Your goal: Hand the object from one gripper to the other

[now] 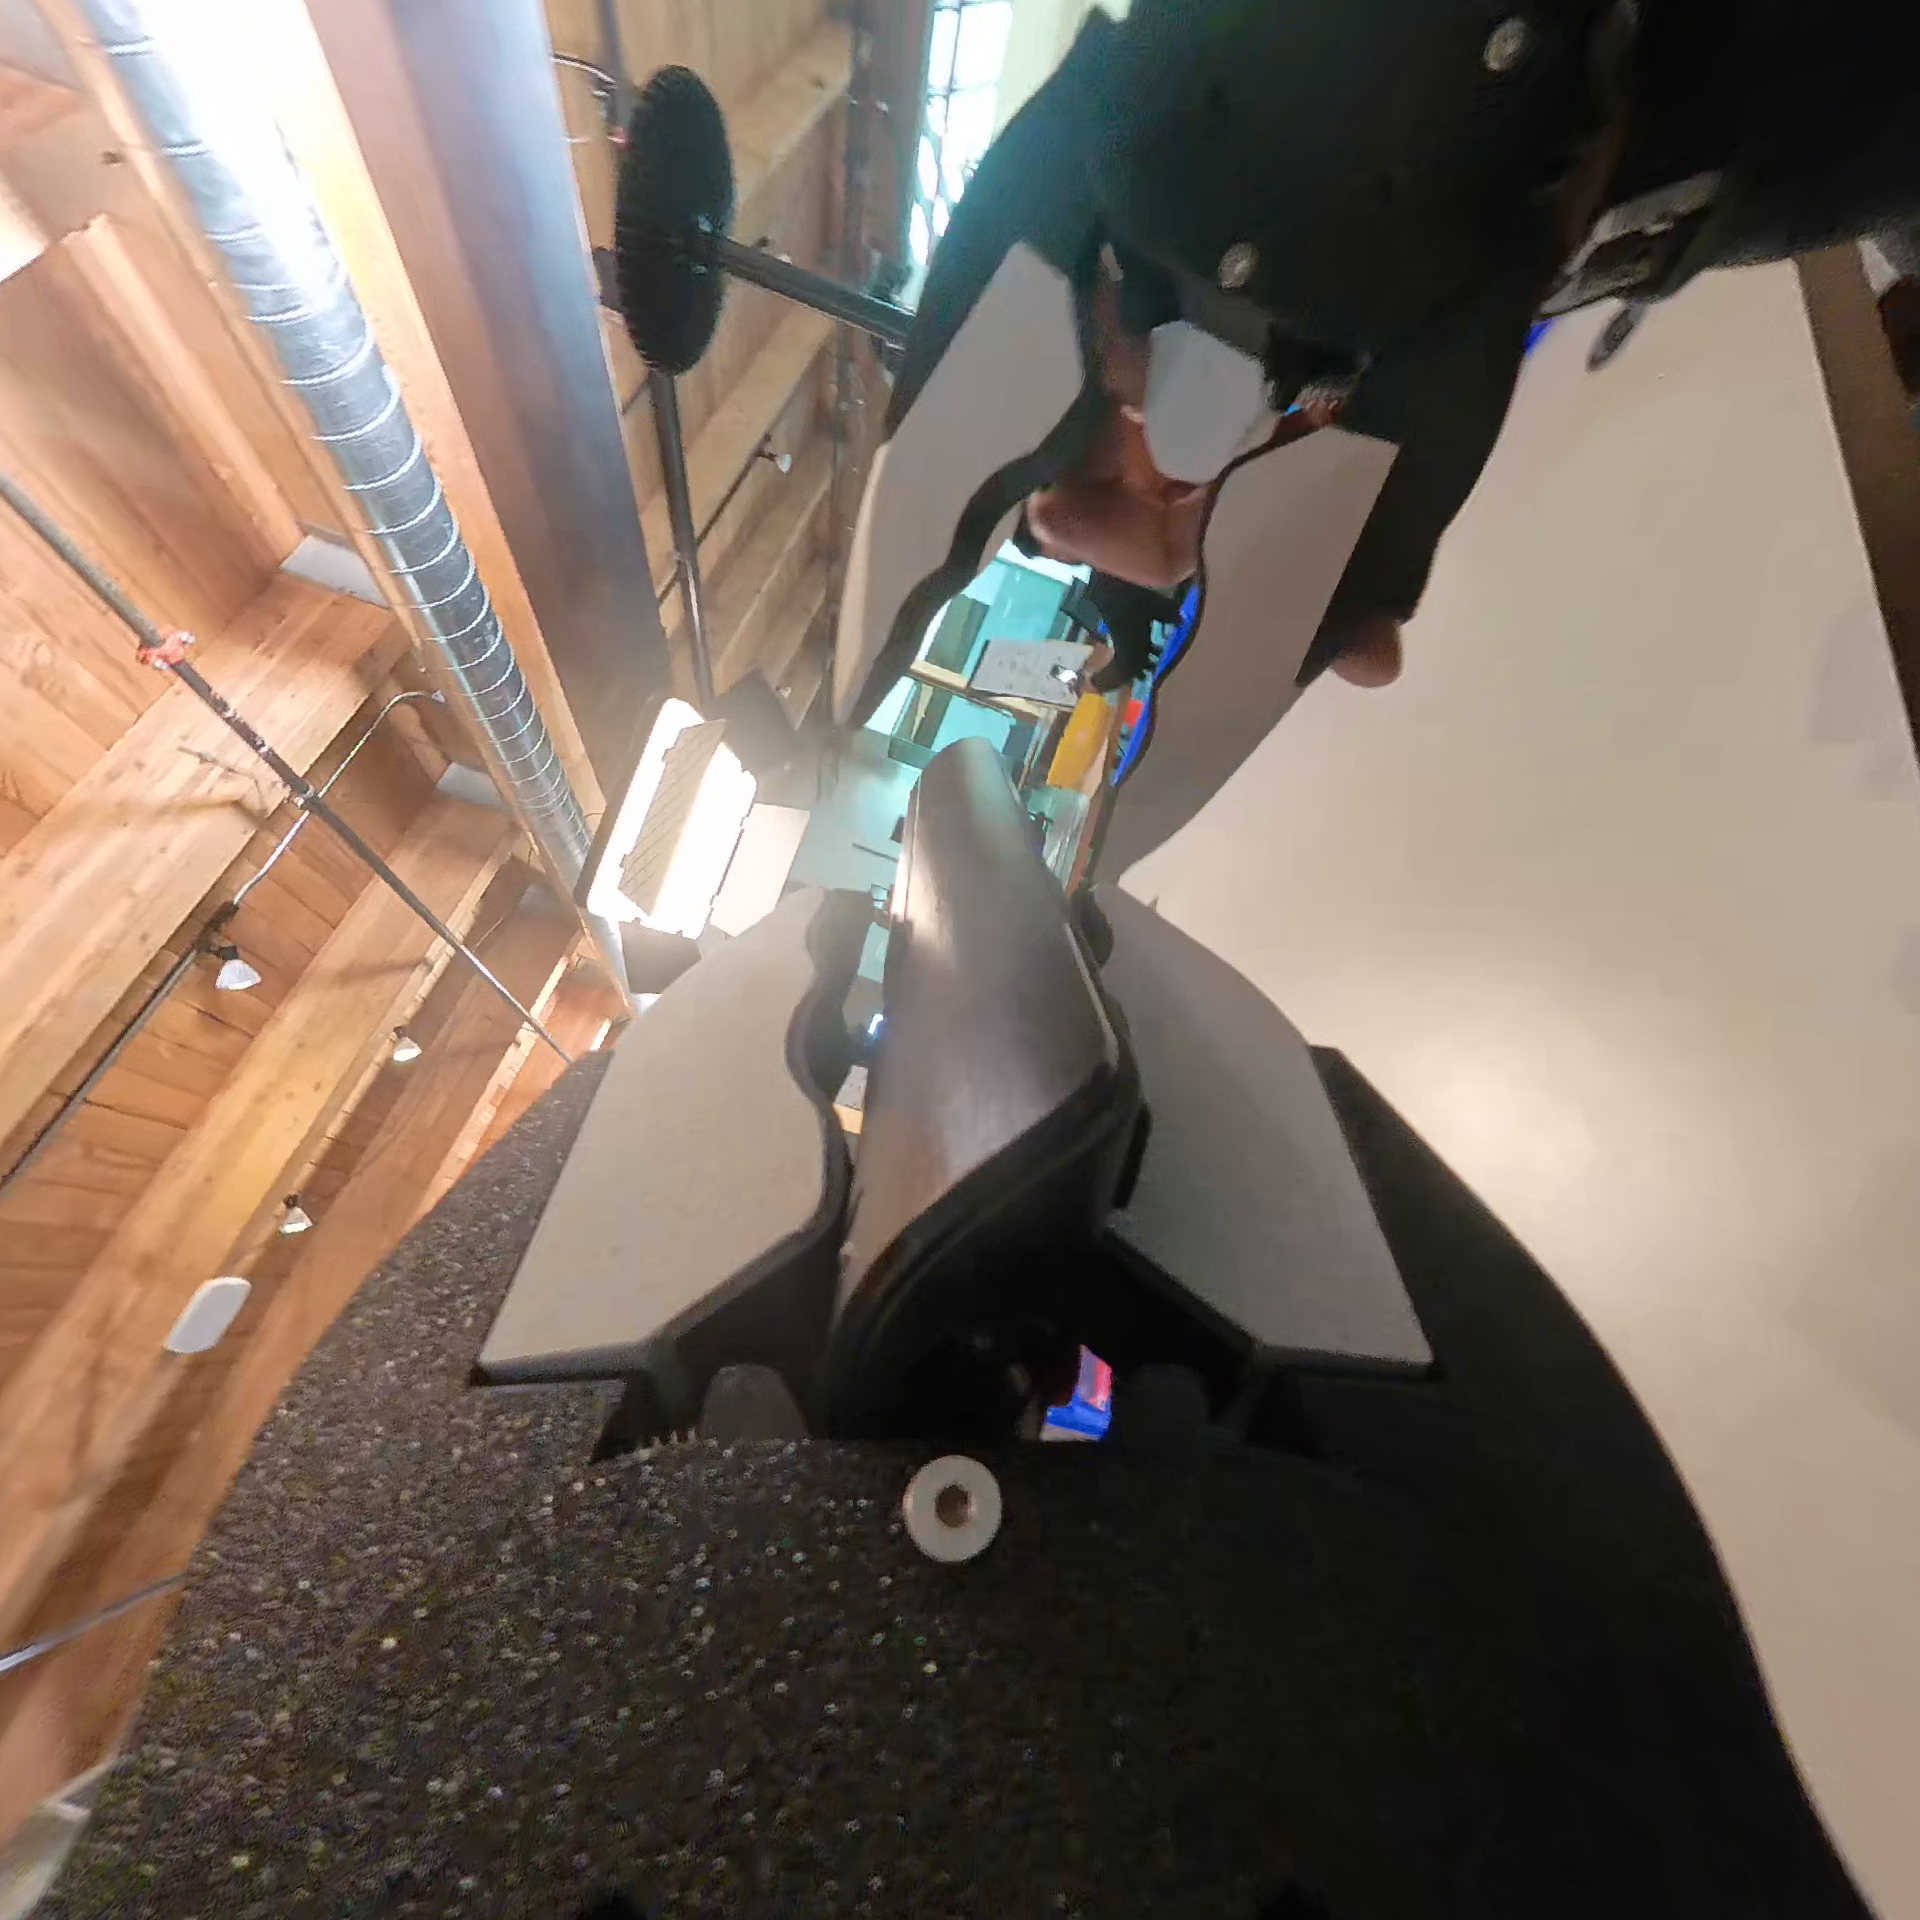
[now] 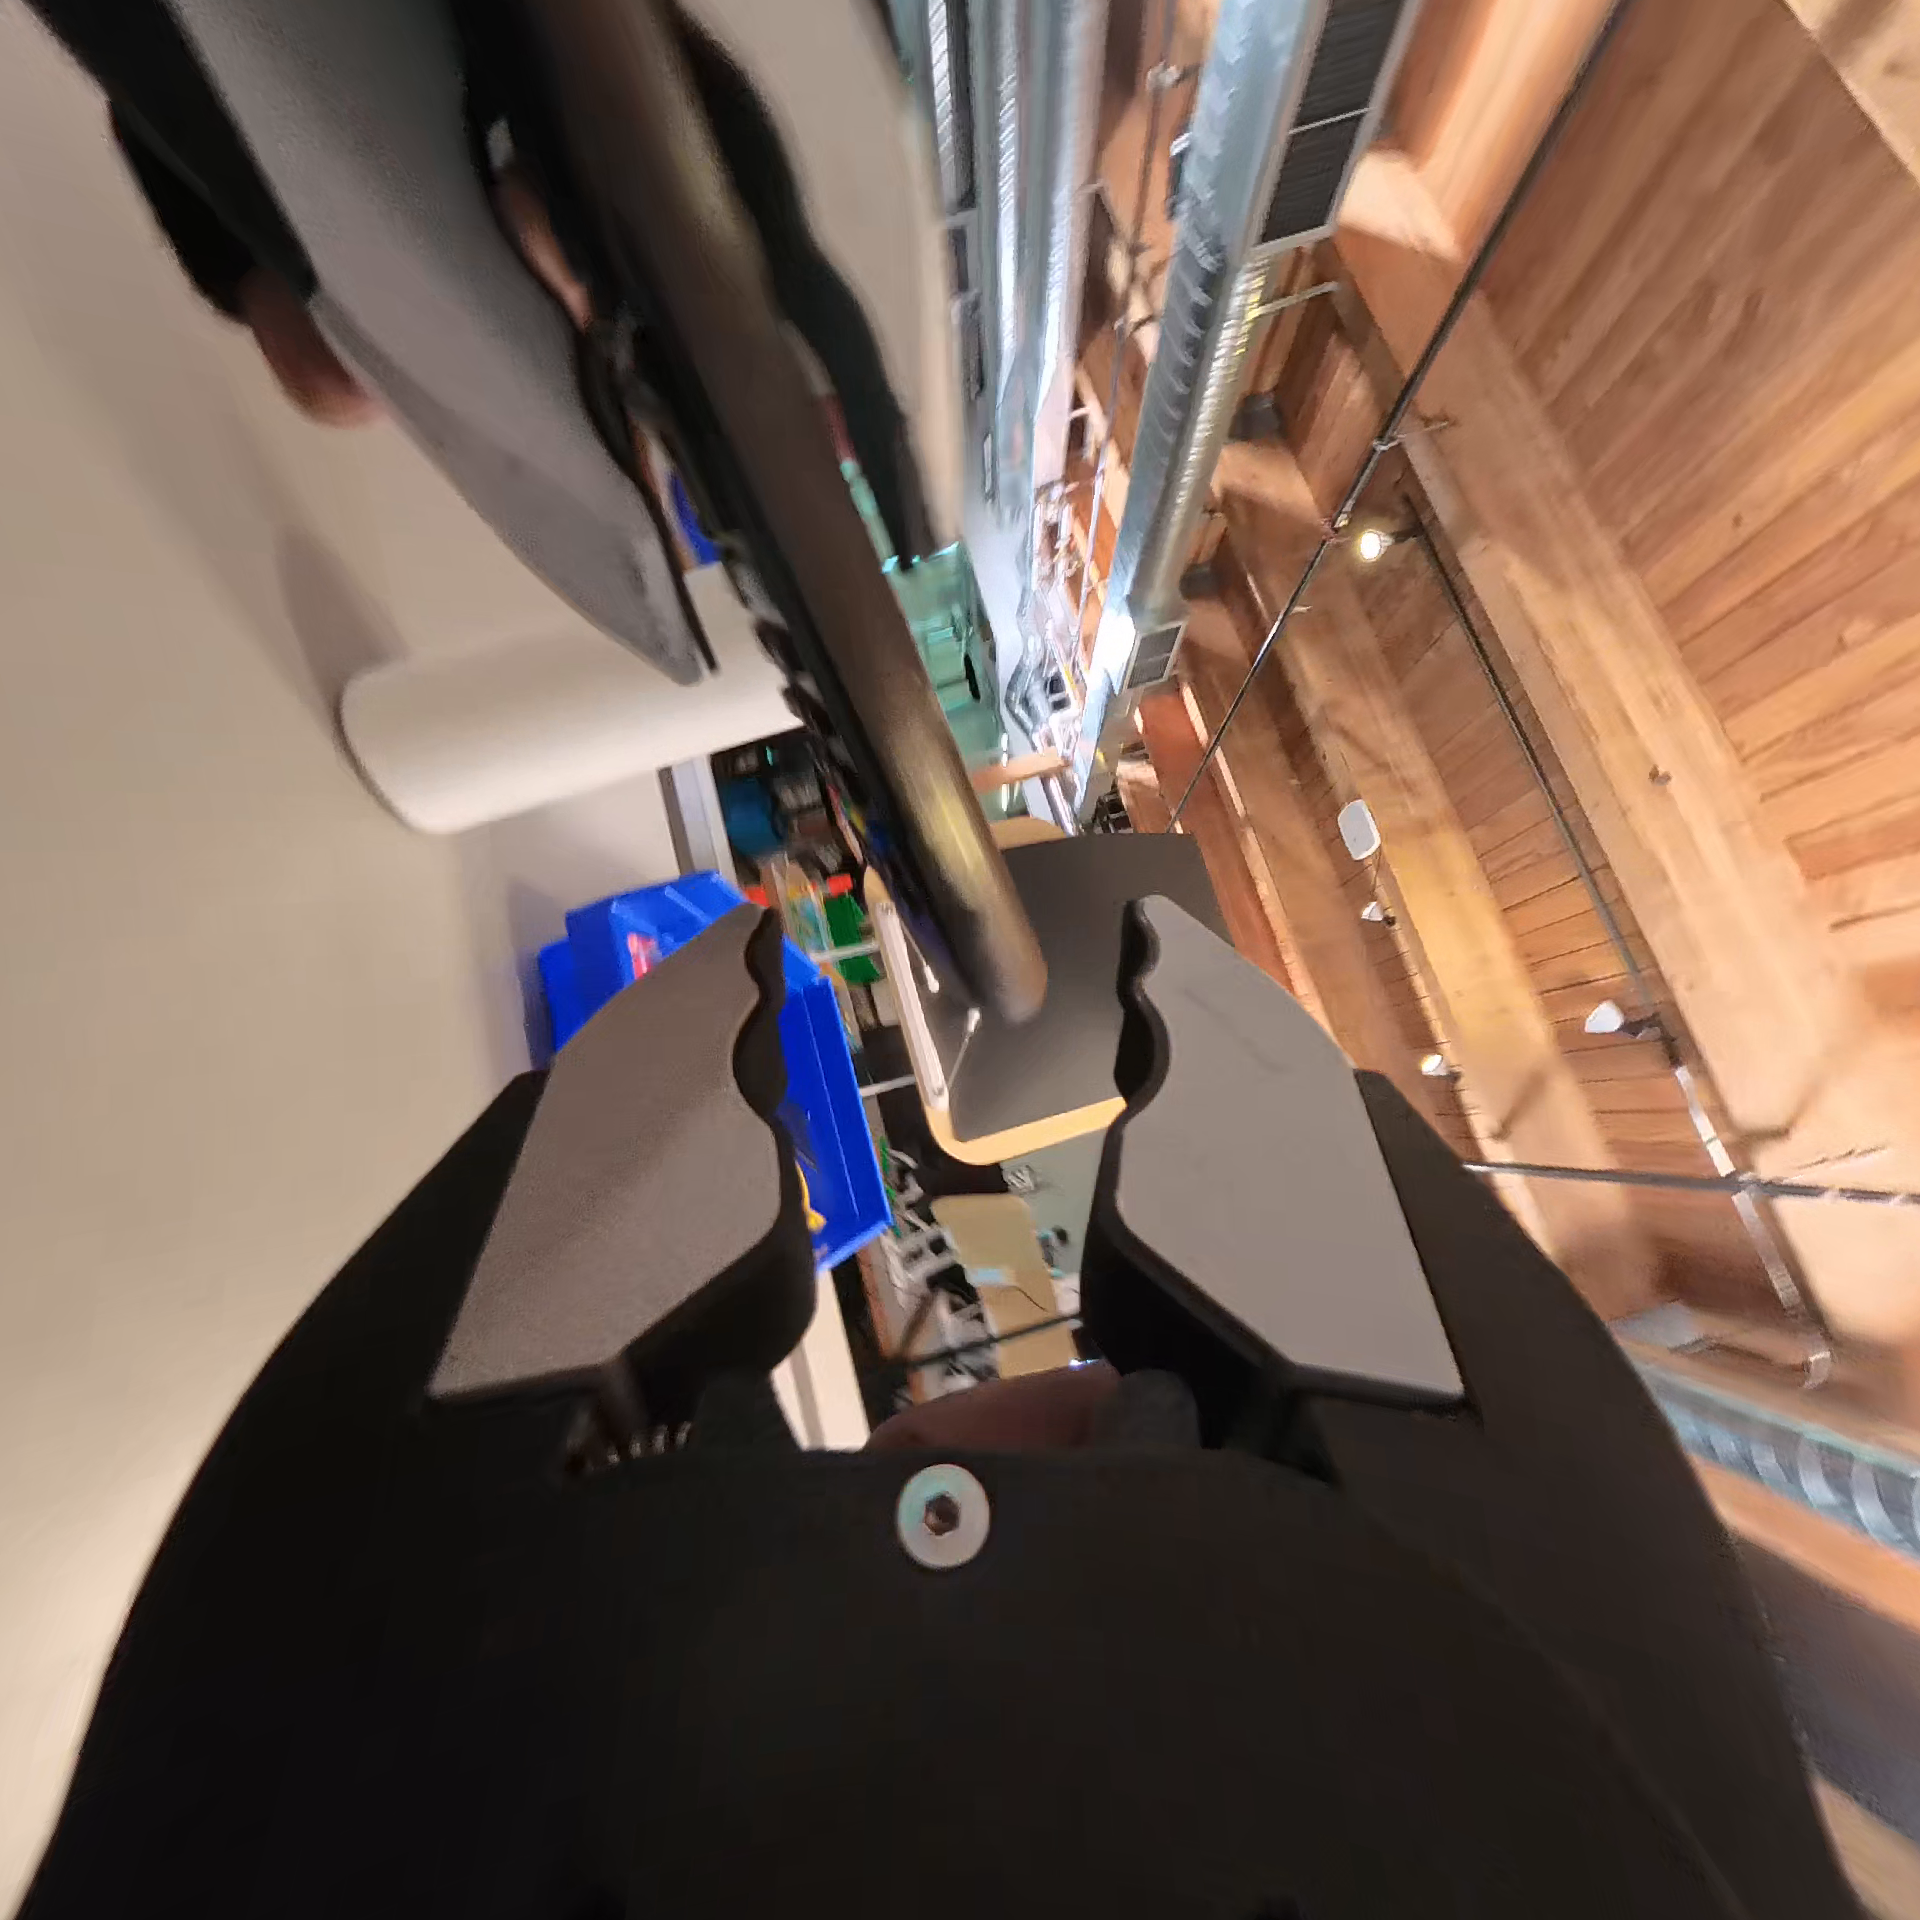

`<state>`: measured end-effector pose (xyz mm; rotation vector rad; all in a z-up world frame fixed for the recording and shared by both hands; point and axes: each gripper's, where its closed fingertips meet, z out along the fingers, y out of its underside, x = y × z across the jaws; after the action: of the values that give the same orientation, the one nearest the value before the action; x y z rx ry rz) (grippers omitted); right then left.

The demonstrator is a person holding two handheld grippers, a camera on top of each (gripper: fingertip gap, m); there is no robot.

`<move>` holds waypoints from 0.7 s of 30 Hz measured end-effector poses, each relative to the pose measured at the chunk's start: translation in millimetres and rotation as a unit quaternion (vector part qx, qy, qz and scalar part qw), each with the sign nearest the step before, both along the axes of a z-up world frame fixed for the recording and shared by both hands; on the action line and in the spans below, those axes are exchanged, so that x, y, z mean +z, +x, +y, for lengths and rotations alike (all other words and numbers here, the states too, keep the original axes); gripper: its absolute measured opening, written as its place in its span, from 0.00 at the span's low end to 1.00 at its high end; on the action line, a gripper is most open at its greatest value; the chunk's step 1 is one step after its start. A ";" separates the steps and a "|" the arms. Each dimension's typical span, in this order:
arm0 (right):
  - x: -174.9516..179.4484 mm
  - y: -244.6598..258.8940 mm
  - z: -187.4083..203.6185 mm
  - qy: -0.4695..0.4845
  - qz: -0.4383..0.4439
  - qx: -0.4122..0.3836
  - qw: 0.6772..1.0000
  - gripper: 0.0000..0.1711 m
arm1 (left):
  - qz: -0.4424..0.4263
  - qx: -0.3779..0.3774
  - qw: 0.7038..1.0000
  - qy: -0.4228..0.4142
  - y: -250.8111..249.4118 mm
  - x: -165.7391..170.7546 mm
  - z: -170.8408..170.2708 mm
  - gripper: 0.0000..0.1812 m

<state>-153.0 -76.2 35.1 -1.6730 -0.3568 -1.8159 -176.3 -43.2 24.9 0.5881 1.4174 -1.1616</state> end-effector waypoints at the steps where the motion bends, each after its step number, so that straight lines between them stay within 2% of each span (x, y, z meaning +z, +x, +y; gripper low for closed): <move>1: -4.5 2.0 3.9 -0.014 -0.003 -0.006 1.000 0.36 | -0.006 0.002 1.000 0.014 -1.9 -3.6 -2.6 0.23; 4: -16.3 11.1 10.6 -0.043 -0.010 -0.025 0.999 0.31 | -0.015 -0.010 0.999 0.036 -9.2 -10.7 -10.4 0.24; 6: -21.9 17.9 10.3 -0.047 0.003 -0.032 0.998 0.17 | 0.009 -0.029 0.999 0.040 -12.0 -15.5 -14.1 0.24; 9: -30.6 23.3 12.2 -0.014 0.071 0.001 0.997 0.17 | 0.038 -0.051 0.998 -0.012 -8.4 -5.3 -11.1 0.27; 12: -33.0 26.9 15.9 0.061 0.152 0.059 0.985 0.16 | 0.120 -0.115 0.983 -0.081 -8.3 9.2 -1.4 0.30; 14: -30.1 25.6 19.4 0.128 0.216 0.119 0.961 0.15 | 0.176 -0.165 0.961 -0.134 -7.4 21.2 7.7 0.32; 16: -27.9 19.7 24.7 0.185 0.286 0.188 0.921 0.15 | 0.244 -0.205 0.932 -0.175 -1.5 28.0 13.6 0.33; 19: -29.6 10.0 34.3 0.239 0.394 0.270 0.845 0.15 | 0.334 -0.254 0.890 -0.181 2.5 22.5 10.3 0.33; 21: -34.4 7.6 39.6 0.250 0.445 0.292 0.809 0.15 | 0.377 -0.265 0.871 -0.170 3.8 15.7 4.1 0.32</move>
<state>-145.4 -36.5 0.7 -1.5776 0.0427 -0.4863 -172.5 -39.1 40.6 0.2684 1.6685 -2.2025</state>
